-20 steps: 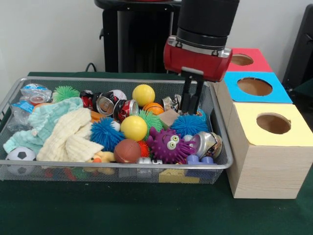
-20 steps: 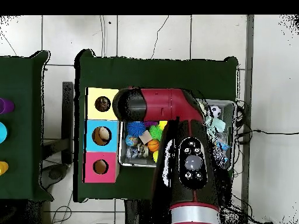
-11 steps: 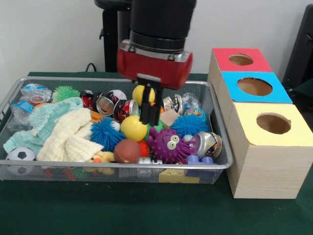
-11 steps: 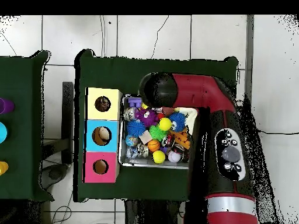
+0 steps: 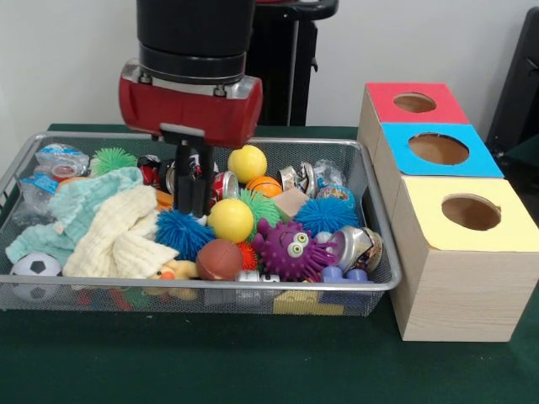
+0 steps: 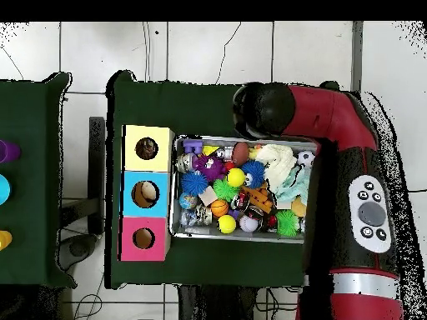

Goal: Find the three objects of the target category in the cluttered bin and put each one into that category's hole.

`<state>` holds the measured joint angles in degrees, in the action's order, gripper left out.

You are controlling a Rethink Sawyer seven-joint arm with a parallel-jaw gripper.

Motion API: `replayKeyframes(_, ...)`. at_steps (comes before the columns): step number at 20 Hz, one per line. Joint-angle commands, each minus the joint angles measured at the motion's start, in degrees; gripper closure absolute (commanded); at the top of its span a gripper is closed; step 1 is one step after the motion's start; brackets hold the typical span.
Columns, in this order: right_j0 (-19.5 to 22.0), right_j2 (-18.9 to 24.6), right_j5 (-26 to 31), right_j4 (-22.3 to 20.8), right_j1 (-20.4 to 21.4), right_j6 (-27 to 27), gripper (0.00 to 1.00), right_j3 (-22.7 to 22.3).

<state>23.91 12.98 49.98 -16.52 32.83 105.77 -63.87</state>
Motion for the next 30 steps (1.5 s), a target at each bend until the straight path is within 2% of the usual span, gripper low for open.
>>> replayKeyframes(1, 3.05, 6.95, 3.54, -3.87, -3.37, -20.02, 1.00, -0.61)
replayKeyframes(9, 5.39, 8.02, 0.77, -5.06, -4.92, -21.92, 1.00, -2.17)
replayKeyframes(16, 8.32, 9.57, -2.06, -6.81, -4.45, -22.65, 1.00, -5.77)
replayKeyframes(24, 10.88, 11.14, -2.79, -8.66, -3.10, -22.11, 1.00, -9.36)
replayKeyframes(30, 12.19, 11.92, -7.36, -11.03, -4.18, -19.53, 1.00, -12.60)
